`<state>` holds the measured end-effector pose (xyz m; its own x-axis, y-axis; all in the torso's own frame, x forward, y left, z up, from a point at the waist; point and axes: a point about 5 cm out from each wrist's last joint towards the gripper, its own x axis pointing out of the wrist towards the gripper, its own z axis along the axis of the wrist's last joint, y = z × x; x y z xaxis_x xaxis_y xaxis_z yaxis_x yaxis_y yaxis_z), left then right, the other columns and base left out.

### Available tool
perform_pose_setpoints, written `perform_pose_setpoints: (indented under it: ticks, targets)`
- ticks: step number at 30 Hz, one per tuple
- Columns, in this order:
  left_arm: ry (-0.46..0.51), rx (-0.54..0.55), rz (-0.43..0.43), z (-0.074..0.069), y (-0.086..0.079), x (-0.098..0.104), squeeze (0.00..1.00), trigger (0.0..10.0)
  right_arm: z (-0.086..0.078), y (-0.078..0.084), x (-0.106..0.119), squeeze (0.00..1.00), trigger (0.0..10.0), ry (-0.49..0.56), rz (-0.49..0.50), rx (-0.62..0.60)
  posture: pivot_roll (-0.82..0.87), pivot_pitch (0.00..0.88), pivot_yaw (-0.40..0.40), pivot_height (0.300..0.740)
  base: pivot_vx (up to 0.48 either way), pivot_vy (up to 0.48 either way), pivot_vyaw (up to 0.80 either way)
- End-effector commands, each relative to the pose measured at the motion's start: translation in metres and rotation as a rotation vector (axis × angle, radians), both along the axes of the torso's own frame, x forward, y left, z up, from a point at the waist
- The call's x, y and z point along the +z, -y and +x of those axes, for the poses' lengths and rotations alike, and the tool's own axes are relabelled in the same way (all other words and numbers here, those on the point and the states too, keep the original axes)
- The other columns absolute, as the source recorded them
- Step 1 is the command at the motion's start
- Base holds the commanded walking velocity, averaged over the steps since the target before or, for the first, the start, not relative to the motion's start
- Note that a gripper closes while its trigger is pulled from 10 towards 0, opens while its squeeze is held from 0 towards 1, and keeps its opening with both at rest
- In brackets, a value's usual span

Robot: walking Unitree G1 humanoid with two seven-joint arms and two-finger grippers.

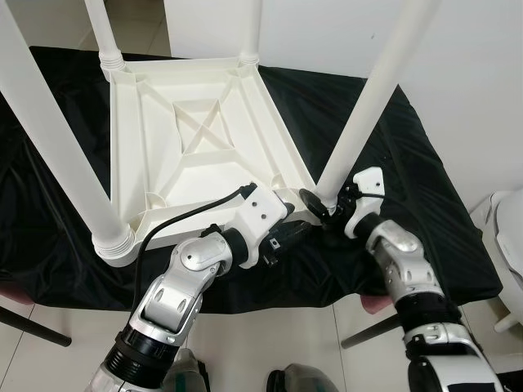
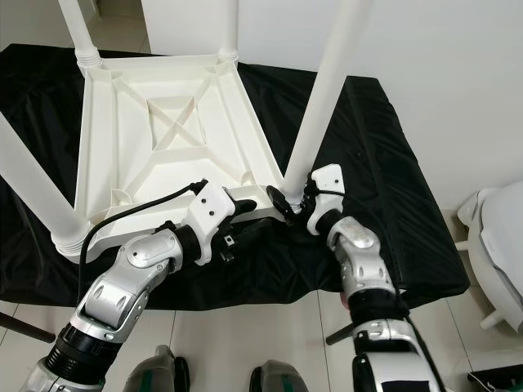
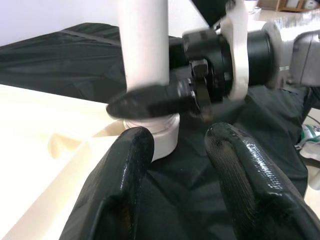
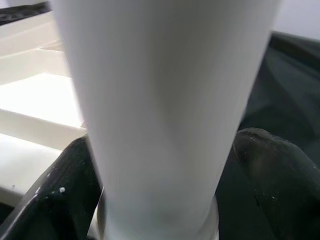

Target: Building children table

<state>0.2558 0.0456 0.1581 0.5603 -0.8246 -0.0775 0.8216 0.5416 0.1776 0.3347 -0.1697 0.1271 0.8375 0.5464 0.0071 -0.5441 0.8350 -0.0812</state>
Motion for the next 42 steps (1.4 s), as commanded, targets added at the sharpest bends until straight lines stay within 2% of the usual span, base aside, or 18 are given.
perform_pose_setpoints:
  ticks: [1, 10, 11, 16, 22, 29, 30, 31, 32, 33, 35, 37, 39, 41, 42]
  targets:
    - [0.014, 0.045, 0.000, 0.002, -0.001, 0.003, 0.00, 10.0, 0.003, 0.002, 0.000, 0.00, 10.0, 0.002, -0.031, 0.014, -0.09, 0.017, -0.058, 0.740, 0.000, 0.000, 0.00]
    - [0.015, 0.050, 0.004, 0.002, -0.002, 0.003, 0.00, 10.0, 0.010, 0.001, 0.002, 0.00, 10.0, 0.011, -0.052, 0.058, -0.08, 0.017, -0.059, 0.740, 0.000, 0.000, 0.00]
    - [0.015, 0.050, 0.004, 0.002, -0.002, 0.003, 0.00, 10.0, 0.011, 0.001, 0.001, 0.00, 0.0, 0.008, -0.058, 0.074, -0.08, 0.017, -0.059, 0.740, 0.000, 0.000, 0.00]
    - [0.015, 0.049, 0.004, 0.001, -0.002, 0.003, 0.00, 10.0, 0.010, 0.000, -0.002, 0.00, 0.0, -0.001, -0.071, 0.087, -0.08, 0.017, -0.060, 0.740, 0.000, 0.000, 0.00]
    - [0.011, 0.043, 0.001, 0.001, -0.001, 0.003, 0.00, 10.0, 0.002, 0.001, -0.019, 0.00, 0.0, -0.055, -0.086, 0.148, -0.09, 0.020, -0.060, 0.740, 0.000, 0.000, 0.00]
    - [0.010, 0.038, 0.000, 0.001, 0.001, 0.002, 0.00, 10.0, -0.001, 0.002, -0.024, 0.00, 0.0, -0.068, -0.075, 0.153, -0.10, 0.021, -0.059, 0.740, 0.000, 0.000, 0.00]
    - [0.010, 0.037, -0.001, 0.001, 0.001, 0.002, 0.00, 10.0, -0.001, 0.003, -0.025, 0.00, 4.0, -0.068, -0.066, 0.136, -0.10, 0.022, -0.060, 0.740, 0.000, 0.000, 0.00]
    - [0.010, 0.037, 0.000, 0.001, 0.001, 0.002, 0.00, 10.0, -0.001, 0.001, -0.025, 0.00, 10.0, -0.085, -0.036, 0.114, -0.09, 0.023, -0.064, 0.740, 0.000, 0.000, 0.00]
    - [0.010, 0.037, 0.000, 0.001, 0.001, 0.002, 0.00, 10.0, -0.001, 0.001, -0.025, 0.00, 10.0, -0.085, -0.036, 0.114, -0.09, 0.023, -0.064, 0.740, 0.000, 0.000, 0.00]
    - [0.009, 0.037, -0.001, 0.001, 0.001, 0.002, 0.00, 10.0, -0.001, -0.001, -0.023, 0.00, 10.0, -0.083, 0.009, 0.073, -0.09, 0.024, -0.065, 0.740, 0.000, 0.000, 0.00]
    - [0.009, 0.037, -0.001, 0.001, 0.001, 0.002, 0.00, 10.0, -0.001, -0.001, -0.023, 0.00, 10.0, -0.083, 0.009, 0.073, -0.09, 0.024, -0.065, 0.740, 0.000, 0.000, 0.00]
    - [0.006, 0.038, -0.002, 0.000, 0.001, 0.001, 0.00, 10.0, -0.005, -0.012, -0.015, 0.00, 10.0, -0.050, 0.078, -0.001, -0.10, 0.028, -0.065, 0.740, 0.000, 0.000, 0.00]
    - [0.006, 0.038, -0.002, 0.000, 0.001, 0.001, 0.00, 10.0, -0.005, -0.012, -0.015, 0.00, 10.0, -0.050, 0.078, -0.001, -0.10, 0.028, -0.065, 0.740, 0.000, 0.000, 0.00]
    - [0.002, 0.034, -0.003, -0.002, 0.001, 0.000, 0.00, 10.0, -0.011, -0.022, -0.007, 0.00, 10.0, -0.008, 0.094, -0.105, -0.10, 0.032, -0.061, 0.740, 0.000, 0.000, 0.00]
    - [0.002, 0.034, -0.003, -0.002, 0.001, 0.000, 0.00, 10.0, -0.011, -0.022, -0.007, 0.00, 10.0, -0.008, 0.094, -0.105, -0.10, 0.032, -0.061, 0.740, 0.000, 0.000, 0.00]
